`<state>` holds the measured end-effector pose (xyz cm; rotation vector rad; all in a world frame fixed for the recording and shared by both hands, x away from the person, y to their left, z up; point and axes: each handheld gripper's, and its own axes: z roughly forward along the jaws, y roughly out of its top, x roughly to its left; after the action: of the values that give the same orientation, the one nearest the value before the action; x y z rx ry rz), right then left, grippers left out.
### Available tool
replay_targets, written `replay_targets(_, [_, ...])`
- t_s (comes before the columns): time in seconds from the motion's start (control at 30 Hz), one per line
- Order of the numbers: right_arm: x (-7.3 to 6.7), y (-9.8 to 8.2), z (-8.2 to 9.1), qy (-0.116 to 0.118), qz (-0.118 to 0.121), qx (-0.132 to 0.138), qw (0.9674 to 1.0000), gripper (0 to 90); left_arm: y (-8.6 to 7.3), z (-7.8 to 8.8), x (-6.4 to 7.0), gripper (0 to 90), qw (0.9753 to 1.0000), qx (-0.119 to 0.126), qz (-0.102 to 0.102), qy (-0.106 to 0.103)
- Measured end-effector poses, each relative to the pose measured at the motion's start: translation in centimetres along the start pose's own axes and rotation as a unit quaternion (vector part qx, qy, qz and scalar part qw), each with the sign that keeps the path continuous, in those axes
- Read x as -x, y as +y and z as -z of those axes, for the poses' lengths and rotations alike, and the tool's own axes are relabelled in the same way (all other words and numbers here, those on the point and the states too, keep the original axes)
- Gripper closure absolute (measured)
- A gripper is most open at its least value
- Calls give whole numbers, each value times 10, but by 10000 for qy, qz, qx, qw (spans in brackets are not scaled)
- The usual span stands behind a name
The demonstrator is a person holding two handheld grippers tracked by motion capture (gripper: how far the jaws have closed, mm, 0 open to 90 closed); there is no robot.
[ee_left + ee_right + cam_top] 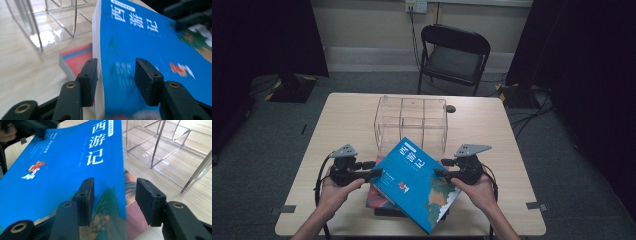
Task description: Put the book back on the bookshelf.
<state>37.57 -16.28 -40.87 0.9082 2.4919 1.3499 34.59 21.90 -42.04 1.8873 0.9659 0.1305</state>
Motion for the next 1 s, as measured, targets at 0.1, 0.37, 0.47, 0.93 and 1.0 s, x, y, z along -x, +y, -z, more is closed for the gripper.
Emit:
replay_targets(0.1, [6,1,-3,134,-125,23,9998,525,-12,14,6,505,10000,48,-42,32])
replay_targets(0.37, [5,-2,-4,155,-151,100,9997,554,-23,14,7,438,9998,-66,-169,102])
replay_targets(0.47, [0,-2,-4,37,-67,91,9999,586,-26,13,5,403,9999,-69,-111,98])
replay_targets(0.93, [-11,-12,9,-8,-69,33,10000,587,-16,0,-6,379,9996,24,11,275])
replay_targets(1.0, [-16,-15,13,-82,-21,42,10000,582,-14,-4,-9,397,9997,91,31,233])
